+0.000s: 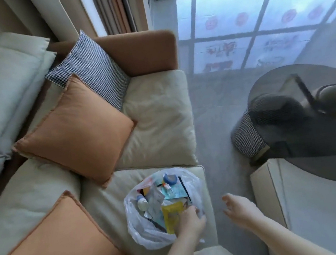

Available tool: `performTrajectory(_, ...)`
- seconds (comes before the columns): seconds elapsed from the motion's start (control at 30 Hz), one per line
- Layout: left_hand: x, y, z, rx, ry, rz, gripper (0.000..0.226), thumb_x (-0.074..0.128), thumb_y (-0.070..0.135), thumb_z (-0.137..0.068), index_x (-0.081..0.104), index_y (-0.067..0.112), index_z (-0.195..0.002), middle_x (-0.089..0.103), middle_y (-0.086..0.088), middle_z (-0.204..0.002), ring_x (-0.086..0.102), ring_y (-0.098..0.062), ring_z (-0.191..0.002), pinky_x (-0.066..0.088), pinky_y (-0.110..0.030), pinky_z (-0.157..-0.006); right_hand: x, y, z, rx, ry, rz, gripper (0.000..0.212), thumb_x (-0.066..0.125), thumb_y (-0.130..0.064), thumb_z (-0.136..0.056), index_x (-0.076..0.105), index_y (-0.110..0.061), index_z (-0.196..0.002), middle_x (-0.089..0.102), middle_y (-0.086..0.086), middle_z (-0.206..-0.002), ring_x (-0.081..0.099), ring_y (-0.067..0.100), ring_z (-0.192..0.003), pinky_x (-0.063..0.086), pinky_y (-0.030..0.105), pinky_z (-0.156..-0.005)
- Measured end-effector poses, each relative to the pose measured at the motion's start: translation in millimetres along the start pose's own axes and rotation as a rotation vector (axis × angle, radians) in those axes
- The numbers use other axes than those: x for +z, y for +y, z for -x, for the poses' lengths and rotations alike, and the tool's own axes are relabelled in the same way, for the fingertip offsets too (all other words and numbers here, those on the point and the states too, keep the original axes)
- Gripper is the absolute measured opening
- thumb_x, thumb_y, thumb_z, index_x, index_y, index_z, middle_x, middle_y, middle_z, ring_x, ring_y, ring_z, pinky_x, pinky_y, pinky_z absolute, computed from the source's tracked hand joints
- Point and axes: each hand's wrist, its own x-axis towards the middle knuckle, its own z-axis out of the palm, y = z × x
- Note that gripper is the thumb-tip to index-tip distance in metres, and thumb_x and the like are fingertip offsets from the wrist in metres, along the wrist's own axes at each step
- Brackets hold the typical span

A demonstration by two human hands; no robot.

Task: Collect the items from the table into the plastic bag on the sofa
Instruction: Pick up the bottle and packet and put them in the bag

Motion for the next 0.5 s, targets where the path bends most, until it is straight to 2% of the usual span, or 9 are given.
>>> performTrajectory(0.17,36,40,31,0.106,-0.11,-0.152,0.037,0.047,0.035,-0.091,0.057,0.019,-0.123,0.059,-0.002,-0.129,0.054,-0.021,-0.12,0.044,-0.027,-0.095,-3,69,53,0.14,0.125,-0.131,0.025,0.044,-0.035,-0.091,0.056,-0.023,-0.109,0.064,-0.003,-0.114,0.059,0.022,-0.106,0.041,0.027,-0.078)
performTrajectory(0.3,76,67,59,0.178,-0.145,-0.272,0.041,0.046,0.044,-0.091,0.058,0.02,-0.122,0.061,-0.001,-0.127,0.055,-0.02,-0.118,0.045,-0.031,-0.099,9,124,97,0.22,0.181,-0.214,0.028,0.045,-0.035,-0.09,0.058,-0.022,-0.111,0.064,-0.002,-0.116,0.058,0.021,-0.11,0.043,0.029,-0.089)
performTrajectory(0.4,113,84,85,0.235,-0.152,-0.389,0.042,0.042,0.045,-0.095,0.058,0.017,-0.122,0.06,-0.002,-0.128,0.055,-0.021,-0.119,0.043,-0.029,-0.094,29,169,136,0.253,0.2,-0.221,0.028,0.044,-0.038,-0.09,0.059,-0.021,-0.107,0.065,0.001,-0.115,0.058,0.022,-0.108,0.043,0.031,-0.09)
performTrajectory(0.5,156,96,120,0.275,-0.16,-0.475,0.043,0.042,0.05,-0.094,0.059,0.018,-0.117,0.062,-0.002,-0.125,0.056,-0.021,-0.117,0.044,-0.028,-0.091,48,214,185,0.31,0.235,-0.195,0.032,0.044,-0.04,-0.09,0.057,-0.022,-0.114,0.063,0.002,-0.119,0.057,0.023,-0.113,0.041,0.032,-0.093)
